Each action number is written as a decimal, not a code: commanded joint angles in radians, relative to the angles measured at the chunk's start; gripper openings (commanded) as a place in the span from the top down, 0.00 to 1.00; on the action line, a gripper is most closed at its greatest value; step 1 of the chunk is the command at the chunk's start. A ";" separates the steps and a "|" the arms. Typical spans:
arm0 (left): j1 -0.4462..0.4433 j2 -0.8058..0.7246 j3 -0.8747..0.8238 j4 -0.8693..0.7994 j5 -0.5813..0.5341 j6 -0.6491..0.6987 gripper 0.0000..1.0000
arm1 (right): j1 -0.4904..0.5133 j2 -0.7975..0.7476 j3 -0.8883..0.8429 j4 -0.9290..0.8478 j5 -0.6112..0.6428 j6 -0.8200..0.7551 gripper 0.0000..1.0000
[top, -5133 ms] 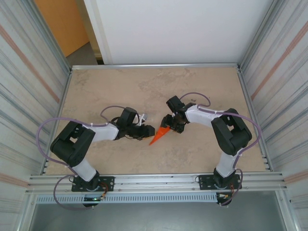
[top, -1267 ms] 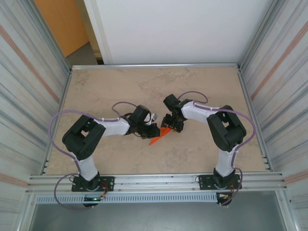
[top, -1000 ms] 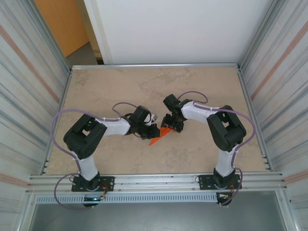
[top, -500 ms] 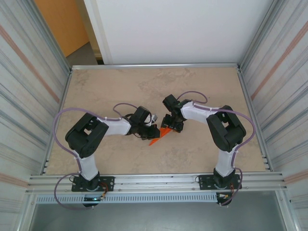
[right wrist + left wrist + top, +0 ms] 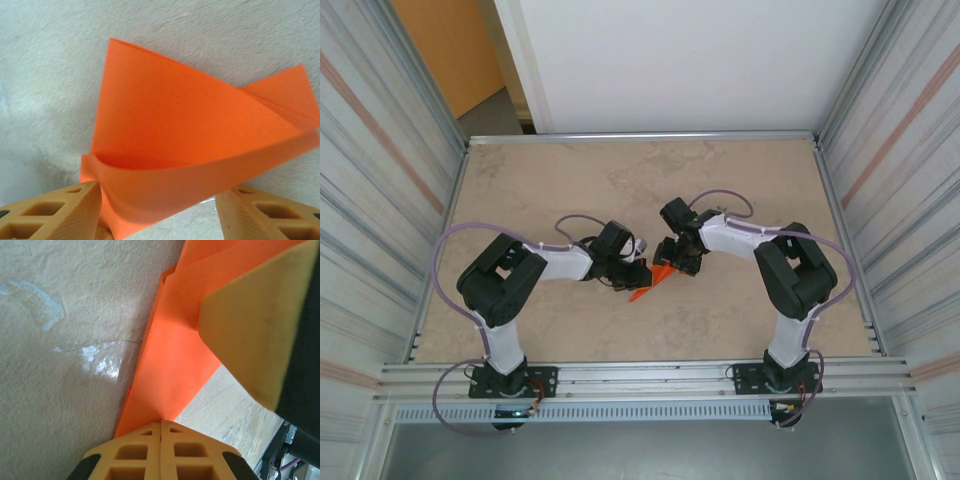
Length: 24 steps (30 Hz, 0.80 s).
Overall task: Fold a paper plane with a square sheet of paper (pick it up from the middle)
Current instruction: Fold the wing for the fifth time at the center of the table.
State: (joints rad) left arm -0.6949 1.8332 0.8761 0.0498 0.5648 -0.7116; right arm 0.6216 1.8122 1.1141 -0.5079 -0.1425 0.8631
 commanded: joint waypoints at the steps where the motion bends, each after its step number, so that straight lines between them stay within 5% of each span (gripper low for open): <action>1: 0.008 0.027 -0.030 -0.070 -0.034 0.017 0.93 | -0.029 -0.092 -0.039 0.038 0.011 -0.040 0.35; 10: 0.009 0.018 -0.032 -0.065 -0.023 0.020 0.94 | -0.034 -0.362 -0.168 0.106 0.014 -0.093 0.36; 17: 0.009 0.019 -0.030 -0.061 -0.019 0.015 0.95 | 0.045 -0.310 -0.195 0.248 -0.022 -0.078 0.72; 24: 0.009 0.010 -0.038 -0.056 -0.016 0.008 0.96 | 0.052 -0.191 -0.192 0.345 -0.063 -0.041 0.88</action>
State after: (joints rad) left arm -0.6930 1.8332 0.8707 0.0551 0.5682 -0.7113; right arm 0.6739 1.5856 0.9306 -0.2173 -0.1841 0.8040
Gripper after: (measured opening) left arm 0.067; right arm 0.128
